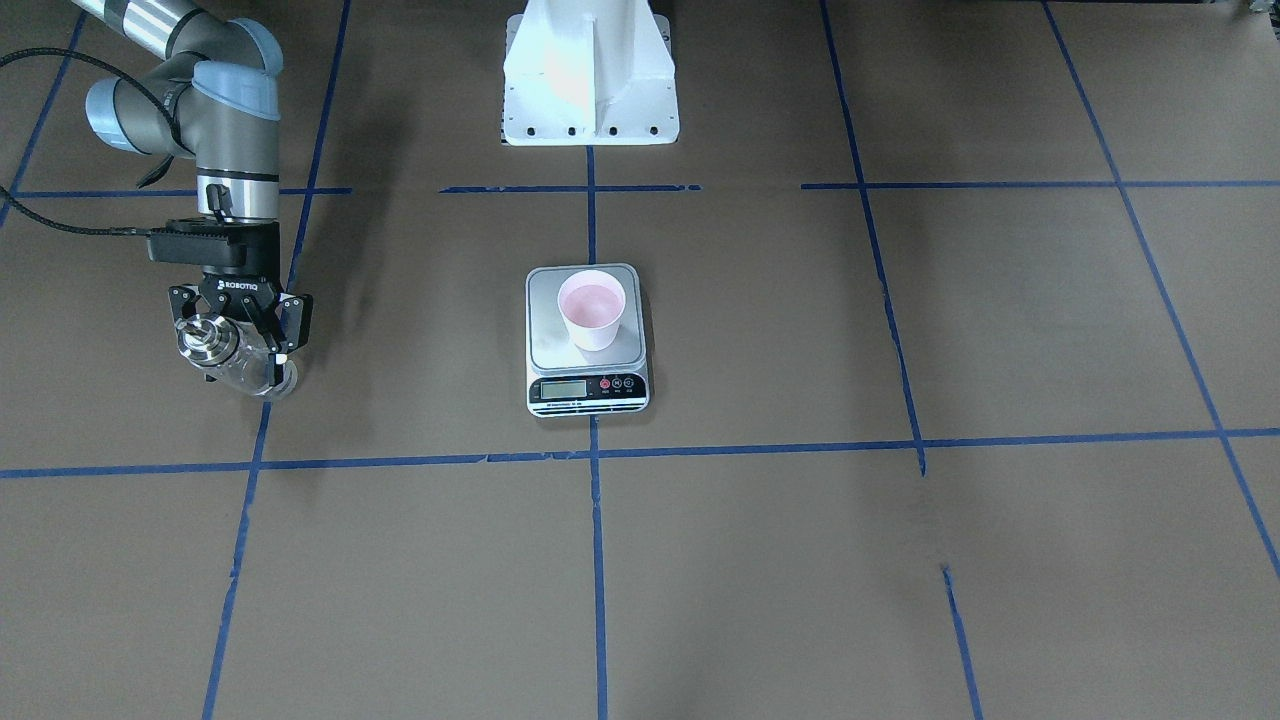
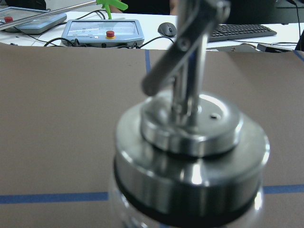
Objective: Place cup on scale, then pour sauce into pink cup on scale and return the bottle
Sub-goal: 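Lower the sauce bottle onto the table with the right gripper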
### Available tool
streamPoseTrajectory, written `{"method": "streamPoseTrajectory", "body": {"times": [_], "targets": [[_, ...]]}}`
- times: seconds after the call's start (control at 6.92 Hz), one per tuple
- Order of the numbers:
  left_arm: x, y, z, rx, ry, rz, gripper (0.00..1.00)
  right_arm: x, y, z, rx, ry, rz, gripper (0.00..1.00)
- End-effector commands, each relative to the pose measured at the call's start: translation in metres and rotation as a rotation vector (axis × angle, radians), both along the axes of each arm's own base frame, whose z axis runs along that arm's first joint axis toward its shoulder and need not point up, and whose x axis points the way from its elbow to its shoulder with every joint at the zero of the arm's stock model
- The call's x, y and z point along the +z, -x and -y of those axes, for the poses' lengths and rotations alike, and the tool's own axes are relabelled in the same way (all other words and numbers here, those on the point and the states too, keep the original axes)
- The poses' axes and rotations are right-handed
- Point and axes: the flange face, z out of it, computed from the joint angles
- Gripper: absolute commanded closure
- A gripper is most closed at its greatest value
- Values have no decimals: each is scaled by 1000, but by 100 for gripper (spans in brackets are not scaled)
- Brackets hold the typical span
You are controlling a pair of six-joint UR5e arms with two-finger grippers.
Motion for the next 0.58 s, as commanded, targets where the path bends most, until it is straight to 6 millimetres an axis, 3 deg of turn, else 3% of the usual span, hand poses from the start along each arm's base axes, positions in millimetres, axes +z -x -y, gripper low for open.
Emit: {"method": "streamPoseTrajectory", "body": {"times": [0.0,0.43], "targets": [[-2,0,2,0,-4,0,0,0,0,0,-4,3,1,42],[-4,1,3,-1,-7,0,0,1,1,0,-3,4,1,28]]}}
